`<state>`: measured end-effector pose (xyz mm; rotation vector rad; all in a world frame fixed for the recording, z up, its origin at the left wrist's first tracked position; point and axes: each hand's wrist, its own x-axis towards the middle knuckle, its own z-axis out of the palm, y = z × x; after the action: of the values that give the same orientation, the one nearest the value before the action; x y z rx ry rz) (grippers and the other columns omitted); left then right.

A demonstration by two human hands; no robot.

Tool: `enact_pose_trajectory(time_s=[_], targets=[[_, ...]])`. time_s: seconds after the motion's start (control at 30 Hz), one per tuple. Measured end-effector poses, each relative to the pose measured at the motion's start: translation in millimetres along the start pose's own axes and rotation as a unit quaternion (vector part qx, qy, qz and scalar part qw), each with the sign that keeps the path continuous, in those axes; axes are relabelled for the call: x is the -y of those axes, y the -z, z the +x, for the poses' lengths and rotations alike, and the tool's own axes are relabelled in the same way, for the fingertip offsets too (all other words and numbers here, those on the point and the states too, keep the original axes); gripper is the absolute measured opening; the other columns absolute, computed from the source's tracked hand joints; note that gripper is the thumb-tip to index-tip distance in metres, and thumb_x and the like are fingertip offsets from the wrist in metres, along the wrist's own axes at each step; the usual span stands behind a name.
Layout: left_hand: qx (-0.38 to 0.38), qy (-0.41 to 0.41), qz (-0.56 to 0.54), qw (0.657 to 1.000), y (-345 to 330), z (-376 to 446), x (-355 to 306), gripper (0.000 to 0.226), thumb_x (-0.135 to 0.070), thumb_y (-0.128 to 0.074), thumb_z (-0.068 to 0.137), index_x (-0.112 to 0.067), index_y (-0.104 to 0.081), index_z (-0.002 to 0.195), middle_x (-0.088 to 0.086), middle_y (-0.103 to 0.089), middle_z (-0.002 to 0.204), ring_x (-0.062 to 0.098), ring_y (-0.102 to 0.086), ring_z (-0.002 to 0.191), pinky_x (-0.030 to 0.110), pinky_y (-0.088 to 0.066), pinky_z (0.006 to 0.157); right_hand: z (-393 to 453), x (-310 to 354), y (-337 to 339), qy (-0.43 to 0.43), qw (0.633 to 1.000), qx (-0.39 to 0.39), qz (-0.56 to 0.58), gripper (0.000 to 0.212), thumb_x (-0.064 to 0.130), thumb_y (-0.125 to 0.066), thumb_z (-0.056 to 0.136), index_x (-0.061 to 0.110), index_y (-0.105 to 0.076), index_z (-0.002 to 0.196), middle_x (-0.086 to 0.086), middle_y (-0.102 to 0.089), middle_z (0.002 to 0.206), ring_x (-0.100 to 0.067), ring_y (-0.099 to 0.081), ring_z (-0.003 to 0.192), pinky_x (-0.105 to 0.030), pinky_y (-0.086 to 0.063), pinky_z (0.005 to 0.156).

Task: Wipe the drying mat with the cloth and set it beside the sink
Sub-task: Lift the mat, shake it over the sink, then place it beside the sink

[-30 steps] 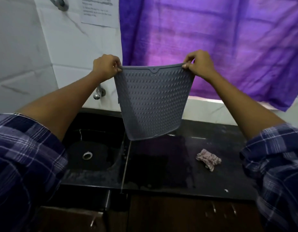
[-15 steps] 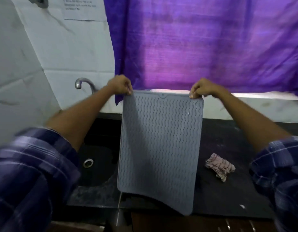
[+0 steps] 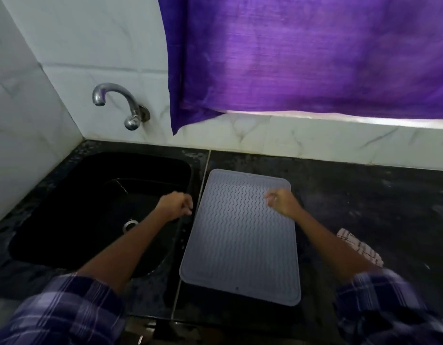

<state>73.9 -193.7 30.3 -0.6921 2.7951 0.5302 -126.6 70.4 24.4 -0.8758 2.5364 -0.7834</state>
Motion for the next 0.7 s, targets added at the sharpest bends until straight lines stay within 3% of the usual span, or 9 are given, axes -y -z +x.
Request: enact_pose_trajectory(time_s=[0.1, 0.2, 0.27, 0.37, 0.43, 0.53, 0.63, 0.7], targets=[[0.039, -0.019, -0.036, 0.998, -26.2, -34.9, -2.7, 0.015, -0.016, -0.073, 0.079, -0.017, -0.07, 0.093, -0.003, -0.075, 0.098, 0.01, -0.067, 0.092, 0.018, -0.045, 0.073, -48.3, -11.7, -15.9, 0.038, 0.996, 0.074, -0.029, 0.017, 0.009, -0.065, 0.086, -0.004, -0.069, 0.097, -0.019, -0.071, 0.1, -0.025, -0.067, 0.089, -0.026, -0.049, 0.076], [0.07, -0.057, -0.023, 0.996, -47.5, -68.2, -10.0, 0.017, -0.013, -0.073, 0.078, -0.014, -0.072, 0.095, 0.0, -0.074, 0.101, 0.014, -0.068, 0.099, 0.021, -0.047, 0.081, -99.1, -15.8, -25.1, 0.054, 0.988, 0.134, -0.062, 0.016, 0.013, -0.071, 0.08, 0.0, -0.07, 0.087, -0.014, -0.073, 0.091, -0.013, -0.062, 0.078, -0.03, -0.051, 0.073], [0.077, -0.074, 0.081, 0.991, -59.9, -86.7, -16.6, 0.02, -0.019, -0.07, 0.08, -0.019, -0.072, 0.1, -0.002, -0.072, 0.109, 0.016, -0.062, 0.109, 0.026, -0.044, 0.09, -131.2, -16.1, -30.2, 0.064, 0.974, 0.19, -0.105, 0.012, 0.016, -0.073, 0.076, 0.005, -0.069, 0.081, -0.009, -0.073, 0.085, -0.014, -0.063, 0.075, -0.031, -0.052, 0.074], [0.07, -0.081, 0.223, 0.969, -78.3, -102.1, -23.3, 0.025, -0.025, -0.065, 0.083, -0.023, -0.07, 0.107, -0.001, -0.066, 0.118, 0.018, -0.05, 0.12, 0.033, -0.033, 0.1, -167.1, -17.0, -38.3, 0.064, 0.937, 0.253, -0.233, 0.017, 0.025, -0.075, 0.072, 0.013, -0.069, 0.082, -0.007, -0.073, 0.093, -0.019, -0.066, 0.086, -0.024, -0.043, 0.068], [0.061, -0.084, 0.26, 0.96, -85.4, -107.6, -24.6, 0.026, -0.023, -0.061, 0.087, -0.022, -0.068, 0.111, 0.001, -0.064, 0.121, 0.019, -0.048, 0.123, 0.035, -0.03, 0.103, -179.6, -17.7, -41.7, 0.062, 0.926, 0.25, -0.277, 0.019, 0.023, -0.072, 0.074, 0.011, -0.067, 0.088, -0.007, -0.071, 0.098, -0.021, -0.063, 0.092, -0.024, -0.039, 0.068], [0.051, -0.104, 0.293, 0.949, -91.8, -117.1, -19.6, 0.029, -0.026, -0.054, 0.091, -0.02, -0.065, 0.117, 0.002, -0.062, 0.124, 0.02, -0.047, 0.124, 0.037, -0.03, 0.103, -188.0, -12.3, -44.5, 0.083, 0.911, 0.22, -0.338, 0.006, 0.012, -0.055, 0.082, 0.013, -0.061, 0.083, -0.01, -0.066, 0.099, -0.025, -0.061, 0.095, -0.027, -0.037, 0.07], [0.041, -0.102, 0.269, 0.957, -95.2, -122.7, -9.8, 0.028, -0.03, -0.057, 0.09, -0.022, -0.065, 0.115, 0.002, -0.058, 0.124, 0.019, -0.044, 0.125, 0.037, -0.03, 0.102, -193.8, -7.9, -52.3, 0.101, 0.887, 0.194, -0.407, 0.009, 0.012, -0.053, 0.086, 0.009, -0.059, 0.091, -0.011, -0.058, 0.094, -0.027, -0.058, 0.095, -0.033, -0.042, 0.073], [0.036, -0.103, 0.284, 0.953, -97.2, -125.5, -8.3, 0.024, -0.025, -0.053, 0.091, -0.021, -0.065, 0.112, 0.004, -0.059, 0.121, 0.02, -0.046, 0.123, 0.038, -0.031, 0.101, -195.9, -6.2, -58.1, 0.098, 0.874, 0.186, -0.439, 0.02, 0.011, -0.055, 0.087, 0.003, -0.059, 0.104, -0.015, -0.06, 0.108, -0.029, -0.058, 0.103, -0.036, -0.048, 0.082]])
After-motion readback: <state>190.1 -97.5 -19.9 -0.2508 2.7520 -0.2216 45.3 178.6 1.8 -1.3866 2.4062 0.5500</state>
